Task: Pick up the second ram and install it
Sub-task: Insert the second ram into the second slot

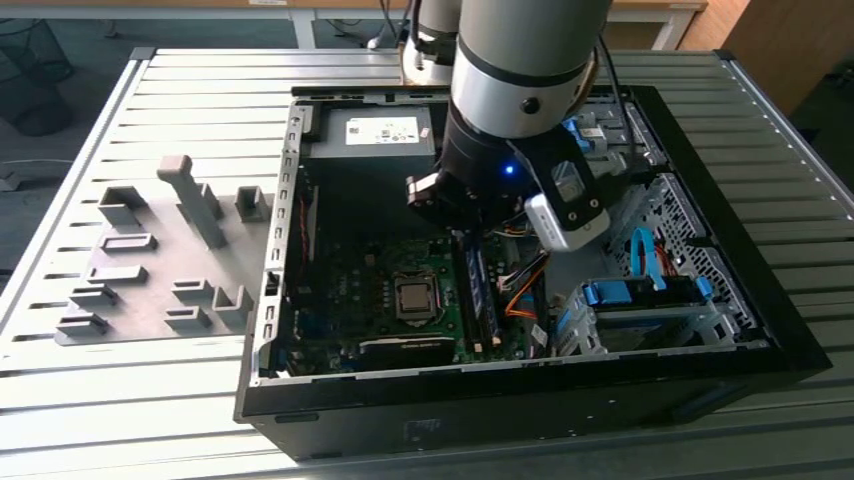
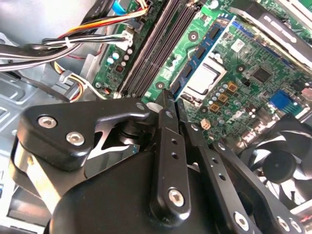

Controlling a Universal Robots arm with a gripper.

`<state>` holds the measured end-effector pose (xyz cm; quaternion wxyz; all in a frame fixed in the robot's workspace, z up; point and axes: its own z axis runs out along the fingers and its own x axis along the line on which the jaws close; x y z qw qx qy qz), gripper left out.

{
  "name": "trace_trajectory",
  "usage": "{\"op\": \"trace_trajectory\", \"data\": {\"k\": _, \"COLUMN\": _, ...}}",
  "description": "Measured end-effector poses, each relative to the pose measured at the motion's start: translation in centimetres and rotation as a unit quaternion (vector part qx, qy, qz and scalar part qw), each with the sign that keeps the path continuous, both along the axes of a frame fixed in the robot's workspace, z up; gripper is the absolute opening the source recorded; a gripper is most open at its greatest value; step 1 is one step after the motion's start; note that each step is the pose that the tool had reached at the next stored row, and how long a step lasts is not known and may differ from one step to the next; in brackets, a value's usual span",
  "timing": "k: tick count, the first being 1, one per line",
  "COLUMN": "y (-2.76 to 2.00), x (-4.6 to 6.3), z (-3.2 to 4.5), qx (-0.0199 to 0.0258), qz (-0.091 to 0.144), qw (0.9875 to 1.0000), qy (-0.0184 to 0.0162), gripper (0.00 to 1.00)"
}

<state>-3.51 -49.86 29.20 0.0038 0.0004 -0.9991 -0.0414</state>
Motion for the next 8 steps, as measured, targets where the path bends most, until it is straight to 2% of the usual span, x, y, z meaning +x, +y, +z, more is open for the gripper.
{"op": "trace_trajectory", "data": {"k": 2, "y": 0.0, "x": 0.0, "z": -0.27, "qx": 0.0, "qz": 0.0, "qw": 1.0, "qy": 0.0, "gripper": 0.14}}
{"op": "trace_trajectory", "data": {"k": 8, "y": 0.0, "x": 0.04, "z": -0.35, "qx": 0.0, "qz": 0.0, "qw": 1.0, "qy": 0.0, "gripper": 0.14}}
